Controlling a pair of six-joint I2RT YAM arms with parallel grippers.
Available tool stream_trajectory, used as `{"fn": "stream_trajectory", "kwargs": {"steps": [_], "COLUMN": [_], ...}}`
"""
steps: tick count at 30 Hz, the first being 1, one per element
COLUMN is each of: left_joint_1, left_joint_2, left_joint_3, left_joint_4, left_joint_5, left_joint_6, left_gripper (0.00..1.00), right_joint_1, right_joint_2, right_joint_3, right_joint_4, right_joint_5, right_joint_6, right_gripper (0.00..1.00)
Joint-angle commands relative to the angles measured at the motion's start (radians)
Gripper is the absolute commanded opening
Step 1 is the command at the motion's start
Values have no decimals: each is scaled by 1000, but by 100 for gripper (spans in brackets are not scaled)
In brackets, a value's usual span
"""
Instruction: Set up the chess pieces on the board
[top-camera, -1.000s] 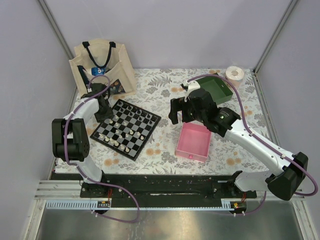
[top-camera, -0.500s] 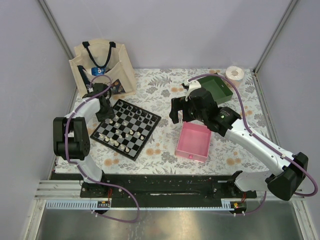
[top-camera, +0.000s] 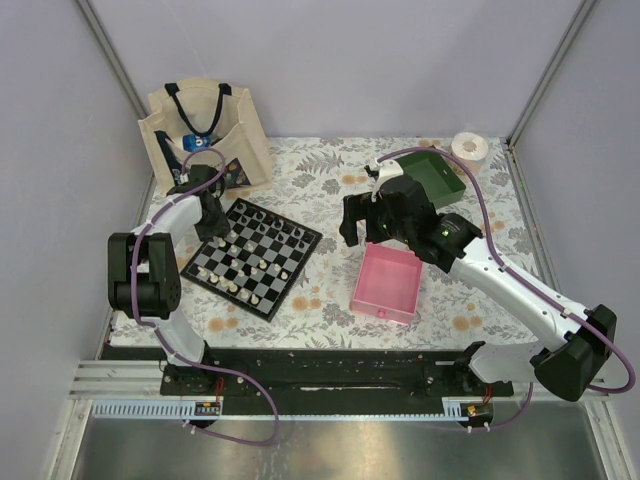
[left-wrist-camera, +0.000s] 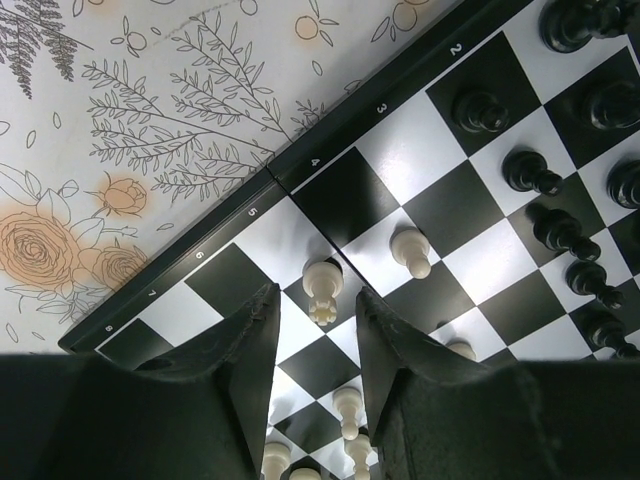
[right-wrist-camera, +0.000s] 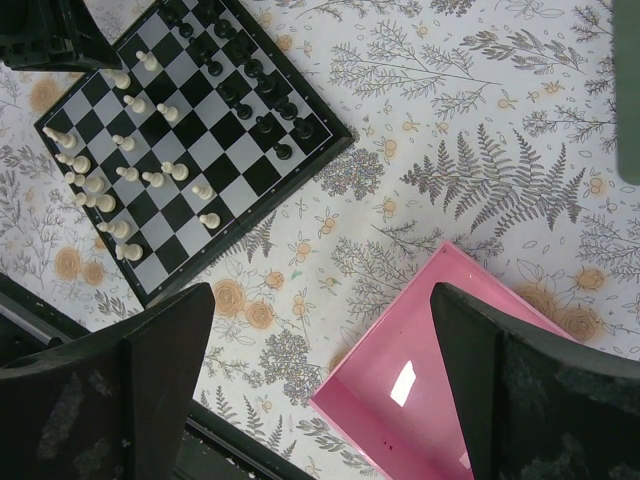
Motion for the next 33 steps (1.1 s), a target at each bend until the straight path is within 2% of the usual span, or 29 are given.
{"fn": "stream_trajectory", "kwargs": {"steps": [1, 10, 33], "left_joint_1": [-2, -2, -2], "left_joint_2": [3, -2, 23], "left_joint_3": [38, 18, 15], "left_joint_4": [14, 22, 14], "left_joint_5": [-26, -24, -9], "left_joint_6": [3, 1, 4], "left_gripper": [39, 34, 34], "right_joint_1": [-8, -13, -17], "right_joint_2": [-5, -6, 2], "right_joint_3": [-2, -9, -13], "right_joint_4": [-5, -3, -1], "right_joint_5": [-3, -15, -15], "right_joint_6": [-2, -2, -4], "right_gripper": [99, 99, 100]}}
